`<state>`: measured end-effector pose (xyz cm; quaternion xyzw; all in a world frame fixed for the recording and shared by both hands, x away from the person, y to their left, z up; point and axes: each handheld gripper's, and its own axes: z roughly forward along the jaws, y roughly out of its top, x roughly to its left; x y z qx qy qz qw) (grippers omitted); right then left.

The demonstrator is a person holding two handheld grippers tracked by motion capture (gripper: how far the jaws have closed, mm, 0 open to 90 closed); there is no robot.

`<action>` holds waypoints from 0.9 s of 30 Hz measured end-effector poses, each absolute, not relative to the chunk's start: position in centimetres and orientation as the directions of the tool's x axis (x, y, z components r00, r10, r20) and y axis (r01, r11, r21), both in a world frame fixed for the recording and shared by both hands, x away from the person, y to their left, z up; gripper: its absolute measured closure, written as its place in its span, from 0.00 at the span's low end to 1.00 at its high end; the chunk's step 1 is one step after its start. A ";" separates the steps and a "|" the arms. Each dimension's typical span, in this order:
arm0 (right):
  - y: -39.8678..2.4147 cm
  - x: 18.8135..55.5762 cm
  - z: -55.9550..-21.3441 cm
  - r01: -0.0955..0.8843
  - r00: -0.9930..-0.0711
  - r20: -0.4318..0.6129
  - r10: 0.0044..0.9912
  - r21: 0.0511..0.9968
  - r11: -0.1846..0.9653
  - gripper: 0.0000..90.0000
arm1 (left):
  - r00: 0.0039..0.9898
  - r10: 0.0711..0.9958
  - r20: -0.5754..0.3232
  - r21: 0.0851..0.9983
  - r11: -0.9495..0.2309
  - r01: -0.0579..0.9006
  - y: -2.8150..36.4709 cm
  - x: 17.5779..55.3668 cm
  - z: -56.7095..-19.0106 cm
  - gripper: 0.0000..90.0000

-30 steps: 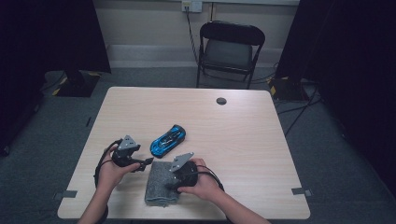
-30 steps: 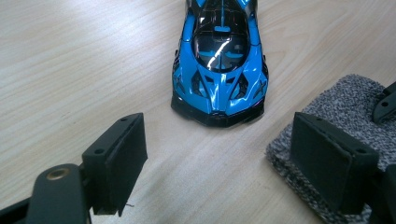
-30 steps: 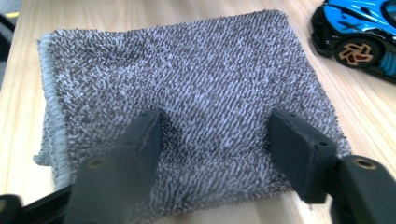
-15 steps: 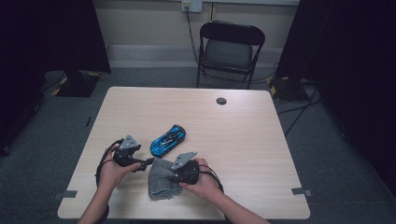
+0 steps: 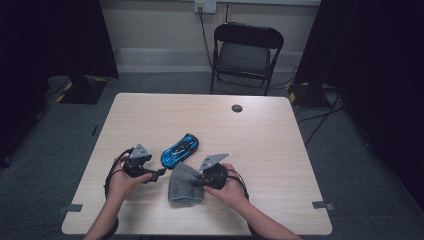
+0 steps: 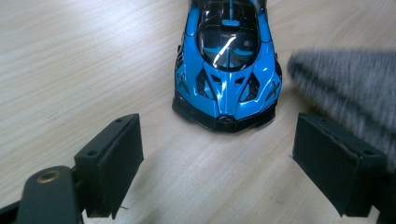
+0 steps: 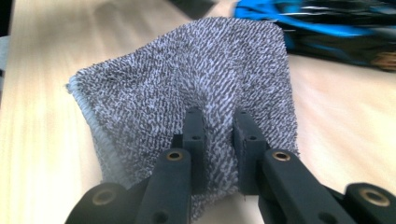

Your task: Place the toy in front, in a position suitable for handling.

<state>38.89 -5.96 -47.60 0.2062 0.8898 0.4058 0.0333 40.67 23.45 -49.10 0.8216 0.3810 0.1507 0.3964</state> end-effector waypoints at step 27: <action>-10.8 40.5 -46.5 0.408 -0.867 0.112 0.485 0.719 0.563 0.87 | 0.688 0.725 0.016 0.745 -0.468 0.476 20.3 43.1 -50.2 0.18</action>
